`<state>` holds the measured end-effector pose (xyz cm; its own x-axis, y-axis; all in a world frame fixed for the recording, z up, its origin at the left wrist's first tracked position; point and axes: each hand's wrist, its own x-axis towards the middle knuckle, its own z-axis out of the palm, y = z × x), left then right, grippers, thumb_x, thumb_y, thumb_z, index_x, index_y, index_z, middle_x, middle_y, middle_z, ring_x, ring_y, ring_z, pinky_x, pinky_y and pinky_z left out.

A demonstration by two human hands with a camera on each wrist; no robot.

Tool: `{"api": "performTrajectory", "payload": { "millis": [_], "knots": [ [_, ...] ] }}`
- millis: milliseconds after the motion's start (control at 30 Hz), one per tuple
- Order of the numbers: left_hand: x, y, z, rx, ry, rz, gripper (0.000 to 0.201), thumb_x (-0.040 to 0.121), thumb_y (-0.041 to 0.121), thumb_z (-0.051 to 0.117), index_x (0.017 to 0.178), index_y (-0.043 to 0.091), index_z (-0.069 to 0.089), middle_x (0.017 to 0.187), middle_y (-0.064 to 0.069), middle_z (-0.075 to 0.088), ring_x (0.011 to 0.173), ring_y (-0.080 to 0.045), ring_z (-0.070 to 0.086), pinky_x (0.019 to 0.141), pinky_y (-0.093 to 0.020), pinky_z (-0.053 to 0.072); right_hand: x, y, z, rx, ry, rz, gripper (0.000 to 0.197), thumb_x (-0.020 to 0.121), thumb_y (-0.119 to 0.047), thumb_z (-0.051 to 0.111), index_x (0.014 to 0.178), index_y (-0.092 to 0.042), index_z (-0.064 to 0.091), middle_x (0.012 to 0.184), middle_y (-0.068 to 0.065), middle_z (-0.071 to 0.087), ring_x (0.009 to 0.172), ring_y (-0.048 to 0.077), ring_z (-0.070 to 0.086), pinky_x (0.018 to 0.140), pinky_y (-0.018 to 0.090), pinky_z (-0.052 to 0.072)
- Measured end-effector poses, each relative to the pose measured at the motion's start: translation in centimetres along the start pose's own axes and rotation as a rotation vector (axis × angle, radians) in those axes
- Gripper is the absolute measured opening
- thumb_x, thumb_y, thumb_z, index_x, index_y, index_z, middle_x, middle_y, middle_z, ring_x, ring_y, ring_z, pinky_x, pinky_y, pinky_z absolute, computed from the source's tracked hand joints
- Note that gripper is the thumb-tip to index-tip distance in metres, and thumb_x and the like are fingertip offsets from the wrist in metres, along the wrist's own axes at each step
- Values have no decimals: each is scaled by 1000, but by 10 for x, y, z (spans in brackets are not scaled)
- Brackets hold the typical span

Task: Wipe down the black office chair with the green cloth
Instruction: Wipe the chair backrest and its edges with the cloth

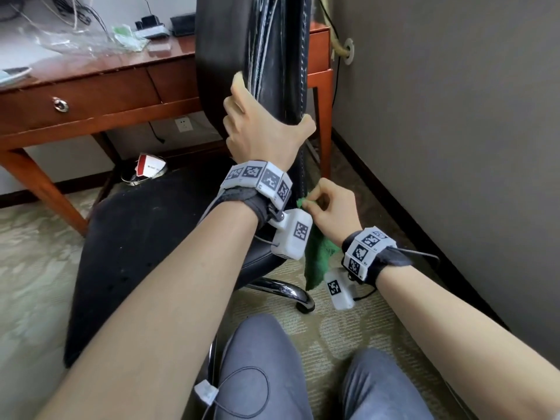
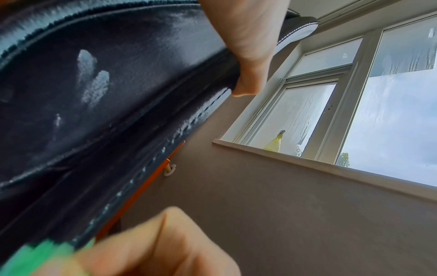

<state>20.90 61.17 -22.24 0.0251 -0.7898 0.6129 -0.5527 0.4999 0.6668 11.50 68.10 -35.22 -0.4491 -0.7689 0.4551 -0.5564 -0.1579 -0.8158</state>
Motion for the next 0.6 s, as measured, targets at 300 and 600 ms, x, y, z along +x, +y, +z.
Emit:
{"api": "performTrajectory", "payload": {
  "millis": [300, 600],
  "knots": [
    [-5, -4, -6, -25, 8, 11, 109, 54, 55, 72, 148, 19, 29, 134, -3, 47, 119, -25, 51, 91, -44, 50, 10, -27, -7, 42, 115, -130, 18, 80, -10, 73, 70, -10, 58, 70, -3, 63, 65, 11, 57, 63, 15, 44],
    [-58, -45, 6, -38, -72, -163, 130, 49, 63, 80, 153, 26, 11, 147, -4, 31, 127, -30, 46, 97, -58, 44, -30, 17, 3, -20, -38, 66, 19, 80, -12, 75, 70, -12, 58, 69, -2, 62, 67, 13, 58, 66, 23, 47]
  ]
}}
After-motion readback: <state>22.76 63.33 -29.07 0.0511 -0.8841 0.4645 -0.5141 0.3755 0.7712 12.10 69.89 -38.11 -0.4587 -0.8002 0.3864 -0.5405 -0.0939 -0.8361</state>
